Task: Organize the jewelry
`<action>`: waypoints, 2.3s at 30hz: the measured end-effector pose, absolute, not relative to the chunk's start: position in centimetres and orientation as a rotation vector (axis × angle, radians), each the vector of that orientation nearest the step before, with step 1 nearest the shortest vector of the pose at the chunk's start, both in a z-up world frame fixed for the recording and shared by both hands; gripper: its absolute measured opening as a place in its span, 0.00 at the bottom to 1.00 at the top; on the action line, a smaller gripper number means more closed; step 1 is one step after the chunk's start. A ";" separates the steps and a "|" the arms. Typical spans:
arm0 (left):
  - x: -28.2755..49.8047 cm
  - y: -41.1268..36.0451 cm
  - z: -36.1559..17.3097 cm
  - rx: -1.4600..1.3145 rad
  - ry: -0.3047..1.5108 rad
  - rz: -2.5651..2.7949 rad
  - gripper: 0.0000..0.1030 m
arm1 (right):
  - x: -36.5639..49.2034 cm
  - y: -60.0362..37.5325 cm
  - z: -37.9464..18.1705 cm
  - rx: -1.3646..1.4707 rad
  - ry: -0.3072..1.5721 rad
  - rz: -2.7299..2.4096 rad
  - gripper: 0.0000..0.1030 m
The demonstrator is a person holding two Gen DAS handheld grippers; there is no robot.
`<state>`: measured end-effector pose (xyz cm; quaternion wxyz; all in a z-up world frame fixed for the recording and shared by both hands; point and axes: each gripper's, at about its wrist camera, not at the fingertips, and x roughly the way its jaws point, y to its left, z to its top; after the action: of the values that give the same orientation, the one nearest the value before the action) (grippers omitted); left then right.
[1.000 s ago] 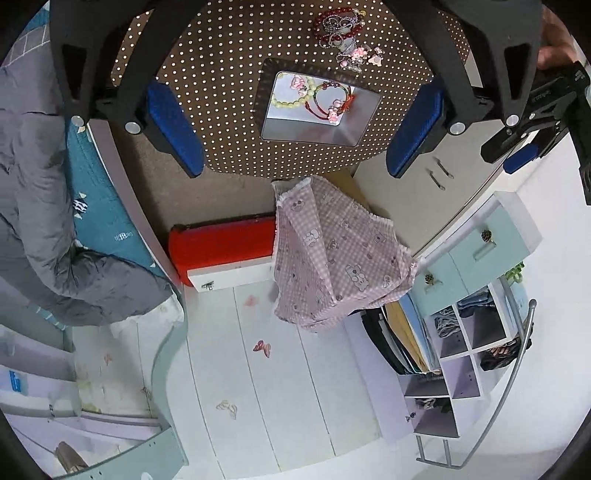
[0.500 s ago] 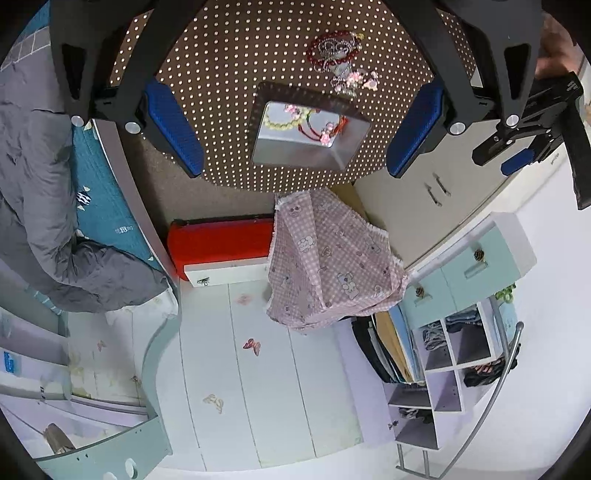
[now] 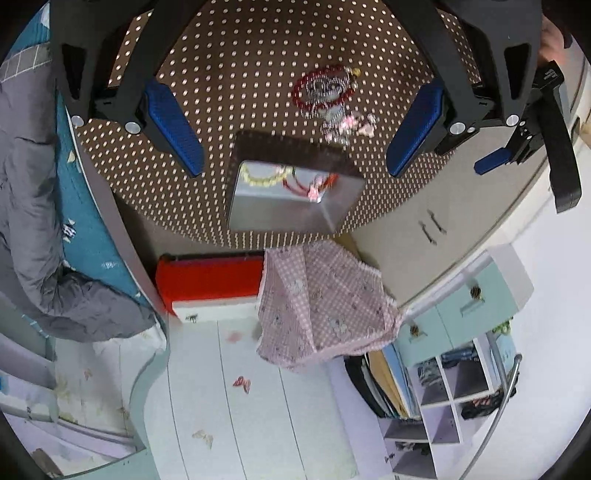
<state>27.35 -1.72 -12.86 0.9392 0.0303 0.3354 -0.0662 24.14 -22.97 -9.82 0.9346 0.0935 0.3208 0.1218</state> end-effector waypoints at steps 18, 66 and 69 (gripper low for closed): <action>31.6 -4.7 -19.9 0.120 0.891 -0.218 0.53 | 24.8 -22.8 -13.7 0.195 0.754 0.255 0.92; 29.7 -0.3 -19.5 0.010 0.846 -0.255 0.14 | 27.7 -13.1 -18.6 -0.207 0.849 0.612 0.10; 29.1 -0.3 -18.7 0.013 0.828 -0.265 0.14 | 27.0 -14.1 -17.5 -0.158 0.829 0.621 0.10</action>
<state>29.11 -0.34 -18.70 0.9069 0.0063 0.4012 -0.1285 27.03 -14.14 -17.50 0.8660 -0.0753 0.3956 0.2965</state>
